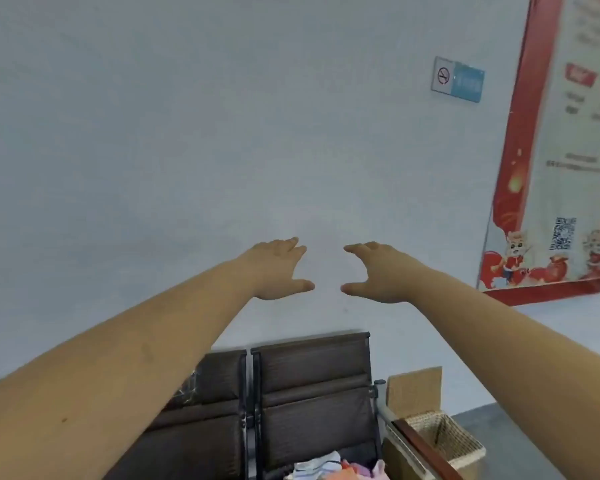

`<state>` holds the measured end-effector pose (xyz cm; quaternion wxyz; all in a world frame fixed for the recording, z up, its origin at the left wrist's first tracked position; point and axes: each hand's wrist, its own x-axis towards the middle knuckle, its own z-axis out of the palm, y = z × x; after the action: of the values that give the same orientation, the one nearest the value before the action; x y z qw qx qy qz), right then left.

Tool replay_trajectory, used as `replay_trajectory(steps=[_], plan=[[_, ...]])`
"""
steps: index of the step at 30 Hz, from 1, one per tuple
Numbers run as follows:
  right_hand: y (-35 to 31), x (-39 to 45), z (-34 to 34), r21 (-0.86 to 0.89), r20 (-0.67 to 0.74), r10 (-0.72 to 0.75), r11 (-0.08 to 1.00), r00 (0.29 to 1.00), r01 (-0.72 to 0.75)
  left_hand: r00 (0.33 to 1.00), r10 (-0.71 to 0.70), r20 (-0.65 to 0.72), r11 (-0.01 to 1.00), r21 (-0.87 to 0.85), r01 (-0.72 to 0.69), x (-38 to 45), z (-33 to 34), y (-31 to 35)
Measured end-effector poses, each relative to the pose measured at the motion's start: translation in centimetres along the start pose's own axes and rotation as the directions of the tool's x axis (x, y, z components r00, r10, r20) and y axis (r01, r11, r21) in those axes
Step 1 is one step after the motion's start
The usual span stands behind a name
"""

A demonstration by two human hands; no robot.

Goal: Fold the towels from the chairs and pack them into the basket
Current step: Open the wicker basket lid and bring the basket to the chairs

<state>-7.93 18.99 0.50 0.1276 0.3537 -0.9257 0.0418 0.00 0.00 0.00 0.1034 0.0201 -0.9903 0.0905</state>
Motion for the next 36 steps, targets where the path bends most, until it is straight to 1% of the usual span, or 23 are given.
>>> replay_trajectory(steps=[5, 10, 15, 18, 23, 28, 32, 36], plan=[[3.6, 1.6, 2.2, -0.031, 0.029, 0.074, 0.997, 0.997, -0.073, 0.996, 0.076, 0.041, 0.997, 0.011, -0.077, 5.0, 2.5, 1.4], [6.4, 4.9, 5.5, -0.1, 0.039, 0.165, 0.982, 0.986, -0.16, 0.981, 0.182, 0.061, 0.983, 0.007, -0.182, 11.4, 6.7, 1.0], [10.3, 7.5, 8.8, -0.085, 0.075, 0.312, 0.948, 0.947, -0.305, 0.938, 0.343, 0.054, 0.939, -0.009, -0.343, 18.8, 10.2, 1.9], [13.8, 7.9, 10.5, -0.108, 0.108, 0.387, 0.92, 0.916, -0.376, 0.909, 0.413, 0.056, 0.91, -0.038, -0.412, 22.7, 12.0, 4.3], [20.3, 5.9, 12.4, -0.132, 0.136, 0.474, 0.879, 0.87, -0.458, 0.858, 0.51, 0.065, 0.859, -0.08, -0.505, 27.1, 15.0, 11.4], [30.1, 1.8, 13.9, -0.185, 0.152, 0.526, 0.847, 0.837, -0.499, 0.807, 0.588, 0.055, 0.807, -0.111, -0.58, 31.5, 16.8, 22.0], [40.2, -1.9, 15.6, -0.218, 0.18, 0.545, 0.834, 0.819, -0.507, 0.804, 0.594, 0.025, 0.801, -0.117, -0.587, 35.4, 18.2, 31.6], [50.1, -4.8, 16.4, -0.207, 0.249, 0.548, 0.836, 0.799, -0.509, 0.825, 0.562, 0.058, 0.819, -0.175, -0.546, 39.4, 19.3, 41.9]])
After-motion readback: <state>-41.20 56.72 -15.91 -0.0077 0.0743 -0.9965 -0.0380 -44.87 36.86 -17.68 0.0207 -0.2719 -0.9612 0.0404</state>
